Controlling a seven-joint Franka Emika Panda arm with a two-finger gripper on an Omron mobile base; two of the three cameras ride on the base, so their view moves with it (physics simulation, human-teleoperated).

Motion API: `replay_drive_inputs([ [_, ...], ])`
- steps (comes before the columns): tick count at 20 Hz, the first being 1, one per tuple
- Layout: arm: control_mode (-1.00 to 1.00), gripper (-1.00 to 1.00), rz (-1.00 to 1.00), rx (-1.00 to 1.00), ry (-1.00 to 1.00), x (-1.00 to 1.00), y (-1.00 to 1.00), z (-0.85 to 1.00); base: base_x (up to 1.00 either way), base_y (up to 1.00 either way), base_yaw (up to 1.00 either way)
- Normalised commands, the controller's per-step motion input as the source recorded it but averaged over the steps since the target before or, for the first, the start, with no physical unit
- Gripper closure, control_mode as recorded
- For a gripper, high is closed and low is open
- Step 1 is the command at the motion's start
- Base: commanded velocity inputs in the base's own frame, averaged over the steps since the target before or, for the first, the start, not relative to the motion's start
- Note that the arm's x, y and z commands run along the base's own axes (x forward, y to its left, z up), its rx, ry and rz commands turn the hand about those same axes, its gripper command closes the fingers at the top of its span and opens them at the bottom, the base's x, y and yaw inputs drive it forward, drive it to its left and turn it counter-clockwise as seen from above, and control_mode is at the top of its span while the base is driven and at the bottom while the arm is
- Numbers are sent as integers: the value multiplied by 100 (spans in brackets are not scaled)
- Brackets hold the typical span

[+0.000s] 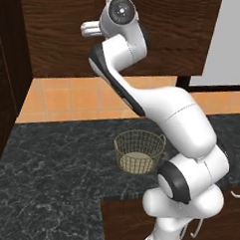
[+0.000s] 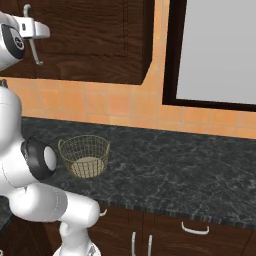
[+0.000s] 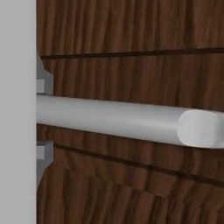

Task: Open the cabinet, pick up the bread from the cabinet and place it in the basket. Then move the basket to the dining counter.

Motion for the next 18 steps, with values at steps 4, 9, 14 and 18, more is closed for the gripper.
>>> replay_drive_inputs([
  [4,-100,100,0,1,-1,-20,0,-6,0,0,0],
  [9,-100,100,4,13,0,-88,-26,3,0,0,0],
  [14,-100,100,10,18,-1,-100,-62,6,0,0,0],
  [18,-100,100,25,20,0,-100,-67,2,0,0,0],
])
